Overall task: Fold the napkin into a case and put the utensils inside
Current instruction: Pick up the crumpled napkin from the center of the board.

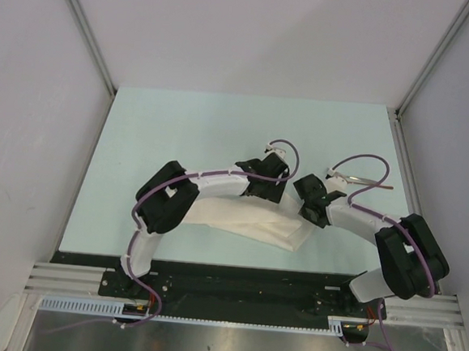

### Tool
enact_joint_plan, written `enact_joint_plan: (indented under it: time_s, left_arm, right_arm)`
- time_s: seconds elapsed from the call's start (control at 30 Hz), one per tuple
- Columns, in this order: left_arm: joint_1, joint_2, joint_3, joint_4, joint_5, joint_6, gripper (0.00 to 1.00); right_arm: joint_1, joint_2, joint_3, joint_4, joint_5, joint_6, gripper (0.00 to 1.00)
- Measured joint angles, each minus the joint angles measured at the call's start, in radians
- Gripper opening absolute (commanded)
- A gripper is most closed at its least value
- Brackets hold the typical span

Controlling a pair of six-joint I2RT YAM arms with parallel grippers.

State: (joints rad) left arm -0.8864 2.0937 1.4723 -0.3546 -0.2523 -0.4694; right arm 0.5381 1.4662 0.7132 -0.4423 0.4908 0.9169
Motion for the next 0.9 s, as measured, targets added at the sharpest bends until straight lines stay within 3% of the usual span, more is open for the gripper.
enact_joint_plan:
  time_s: [0.33, 0.43, 0.47, 0.53, 0.57, 0.67, 0.73, 0.9]
  left_arm:
    - [-0.008, -0.016, -0.008, 0.005, 0.081, -0.040, 0.87]
    - [-0.008, -0.007, 0.020, -0.029, 0.103, -0.056, 0.71]
    - [-0.007, 0.007, 0.049, -0.053, 0.103, -0.064, 0.57]
    - [-0.003, 0.033, 0.096, -0.078, 0.097, -0.077, 0.41]
    - [0.000, 0.039, 0.107, -0.084, 0.088, -0.076, 0.27]
    - [0.010, 0.038, 0.108, -0.105, 0.067, -0.059, 0.09]
    - [0.022, 0.026, 0.108, -0.126, 0.063, -0.030, 0.01]
    - [0.050, -0.137, 0.108, -0.159, 0.064, 0.084, 0.00]
  right_arm:
    - [0.036, 0.009, -0.007, 0.063, 0.012, 0.023, 0.00]
    - [0.036, 0.000, -0.012, 0.067, 0.005, 0.018, 0.00]
    - [0.036, -0.010, -0.016, 0.066, -0.010, 0.014, 0.00]
    - [0.036, -0.036, -0.026, 0.064, -0.039, -0.007, 0.00]
    - [0.036, -0.059, -0.031, 0.063, -0.054, -0.023, 0.00]
    - [0.035, -0.174, -0.034, 0.060, -0.089, -0.093, 0.00]
    - [0.029, -0.276, -0.025, 0.059, -0.103, -0.168, 0.00]
    - [-0.041, -0.414, 0.093, 0.051, -0.150, -0.362, 0.00]
